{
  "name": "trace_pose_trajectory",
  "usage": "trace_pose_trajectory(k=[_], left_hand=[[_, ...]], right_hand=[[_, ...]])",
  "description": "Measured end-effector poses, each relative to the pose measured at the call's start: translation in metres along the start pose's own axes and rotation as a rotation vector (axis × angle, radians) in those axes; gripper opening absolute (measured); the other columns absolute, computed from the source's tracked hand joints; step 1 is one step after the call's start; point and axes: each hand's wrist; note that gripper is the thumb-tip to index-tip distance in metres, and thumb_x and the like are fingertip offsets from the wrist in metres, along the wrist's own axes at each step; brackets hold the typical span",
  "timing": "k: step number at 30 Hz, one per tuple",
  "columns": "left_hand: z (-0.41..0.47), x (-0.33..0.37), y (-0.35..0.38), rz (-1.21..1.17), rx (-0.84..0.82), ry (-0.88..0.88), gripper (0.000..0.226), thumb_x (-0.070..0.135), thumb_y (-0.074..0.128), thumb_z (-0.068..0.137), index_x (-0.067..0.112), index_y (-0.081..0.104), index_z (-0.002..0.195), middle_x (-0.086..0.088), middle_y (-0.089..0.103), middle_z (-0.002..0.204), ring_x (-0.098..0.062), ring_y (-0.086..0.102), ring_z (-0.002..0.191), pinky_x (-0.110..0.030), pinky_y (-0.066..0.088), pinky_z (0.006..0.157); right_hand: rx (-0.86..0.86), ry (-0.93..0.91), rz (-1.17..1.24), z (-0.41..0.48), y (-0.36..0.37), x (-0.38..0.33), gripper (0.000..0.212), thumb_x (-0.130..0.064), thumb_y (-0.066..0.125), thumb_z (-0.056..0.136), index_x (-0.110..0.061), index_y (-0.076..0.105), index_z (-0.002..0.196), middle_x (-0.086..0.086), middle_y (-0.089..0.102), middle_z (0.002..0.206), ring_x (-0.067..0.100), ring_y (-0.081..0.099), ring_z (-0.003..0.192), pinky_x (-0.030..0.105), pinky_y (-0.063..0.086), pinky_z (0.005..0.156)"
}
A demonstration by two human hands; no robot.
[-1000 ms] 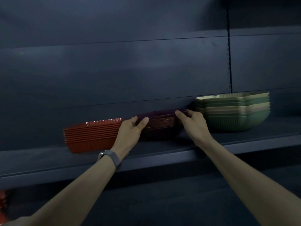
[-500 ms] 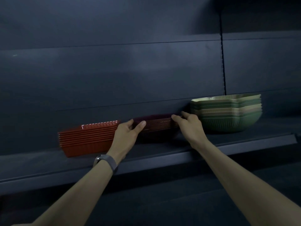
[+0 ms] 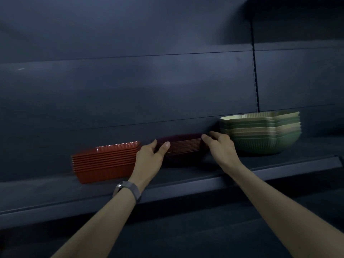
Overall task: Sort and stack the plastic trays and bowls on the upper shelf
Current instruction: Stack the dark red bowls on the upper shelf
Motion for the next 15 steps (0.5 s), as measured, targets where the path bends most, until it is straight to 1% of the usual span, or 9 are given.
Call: trace_pose_trajectory(k=[3, 5, 6, 7, 8, 10, 12, 14, 15], left_hand=[[-0.004, 0.006, -0.001, 0.028, 0.008, -0.018, 0.08, 0.055, 0.066, 0.097, 0.005, 0.045, 0.156, -0.009, 0.051, 0.157, -0.022, 0.045, 0.149, -0.038, 0.032, 0.126], [-0.006, 0.009, -0.002, 0.038, 0.007, -0.019, 0.079, 0.054, 0.066, 0.097, 0.004, 0.045, 0.155, -0.011, 0.051, 0.157, -0.023, 0.044, 0.149, -0.037, 0.031, 0.127], [-0.008, 0.012, -0.003, 0.04, 0.003, -0.022, 0.079, 0.054, 0.066, 0.097, 0.004, 0.045, 0.155, -0.011, 0.051, 0.157, -0.023, 0.044, 0.149, -0.037, 0.031, 0.126], [-0.009, 0.014, -0.004, 0.042, -0.003, -0.028, 0.079, 0.053, 0.066, 0.098, 0.004, 0.045, 0.155, -0.012, 0.05, 0.158, -0.023, 0.044, 0.149, -0.036, 0.032, 0.126], [-0.011, 0.016, -0.005, 0.043, -0.012, -0.031, 0.078, 0.053, 0.066, 0.098, 0.003, 0.045, 0.155, -0.012, 0.05, 0.158, -0.024, 0.044, 0.149, -0.036, 0.032, 0.126], [-0.015, 0.02, -0.008, 0.062, -0.042, -0.041, 0.076, 0.05, 0.064, 0.1, 0.003, 0.043, 0.156, -0.013, 0.049, 0.159, -0.025, 0.044, 0.149, -0.034, 0.031, 0.126], [-0.02, 0.025, -0.013, 0.104, -0.082, -0.041, 0.069, 0.043, 0.063, 0.103, 0.004, 0.044, 0.156, -0.014, 0.052, 0.156, -0.024, 0.047, 0.147, -0.024, 0.032, 0.121], [-0.027, 0.029, -0.021, 0.134, -0.102, -0.034, 0.057, 0.034, 0.064, 0.104, 0.006, 0.05, 0.153, -0.011, 0.059, 0.15, -0.02, 0.053, 0.141, -0.009, 0.033, 0.105], [-0.032, 0.03, -0.026, 0.139, -0.105, -0.032, 0.052, 0.029, 0.065, 0.104, 0.007, 0.054, 0.15, -0.008, 0.062, 0.147, -0.017, 0.056, 0.138, -0.005, 0.032, 0.099]], right_hand=[[0.001, -0.009, -0.038, -0.001, 0.0, -0.003, 0.043, -0.03, 0.059, 0.106, -0.006, 0.063, 0.141, 0.007, 0.067, 0.126, 0.02, 0.058, 0.118, 0.025, 0.037, 0.098], [0.001, -0.019, -0.082, -0.002, 0.001, -0.005, 0.04, -0.032, 0.057, 0.107, -0.007, 0.066, 0.137, 0.007, 0.068, 0.119, 0.024, 0.061, 0.119, 0.026, 0.039, 0.095], [0.002, -0.019, -0.106, -0.003, 0.001, -0.007, 0.042, -0.034, 0.055, 0.107, -0.007, 0.065, 0.138, 0.01, 0.069, 0.12, 0.028, 0.061, 0.123, 0.028, 0.04, 0.096], [0.001, -0.023, -0.132, -0.005, 0.001, -0.01, 0.045, -0.035, 0.054, 0.108, -0.006, 0.062, 0.141, 0.013, 0.069, 0.127, 0.032, 0.06, 0.127, 0.029, 0.041, 0.099], [-0.002, -0.026, -0.157, -0.007, 0.001, -0.012, 0.047, -0.035, 0.053, 0.109, -0.005, 0.06, 0.143, 0.016, 0.068, 0.133, 0.033, 0.059, 0.13, 0.029, 0.04, 0.101], [-0.003, -0.052, -0.208, -0.012, 0.001, -0.015, 0.047, -0.033, 0.053, 0.109, -0.004, 0.057, 0.145, 0.017, 0.066, 0.138, 0.032, 0.059, 0.129, 0.025, 0.039, 0.098], [0.024, -0.133, -0.262, -0.02, 0.0, -0.016, 0.044, -0.03, 0.057, 0.108, -0.005, 0.059, 0.144, 0.014, 0.064, 0.14, 0.029, 0.06, 0.13, 0.025, 0.041, 0.102], [0.066, -0.252, -0.326, -0.028, 0.0, -0.017, 0.038, -0.025, 0.062, 0.105, -0.006, 0.063, 0.138, 0.011, 0.061, 0.145, 0.027, 0.054, 0.136, 0.032, 0.04, 0.112], [0.083, -0.306, -0.354, -0.033, 0.0, -0.019, 0.035, -0.023, 0.063, 0.104, -0.007, 0.064, 0.135, 0.009, 0.06, 0.146, 0.026, 0.052, 0.138, 0.034, 0.038, 0.115]])
Point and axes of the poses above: each hand's wrist, its own z-axis towards the middle knuckle, its own y-axis out of the palm, x = y × z
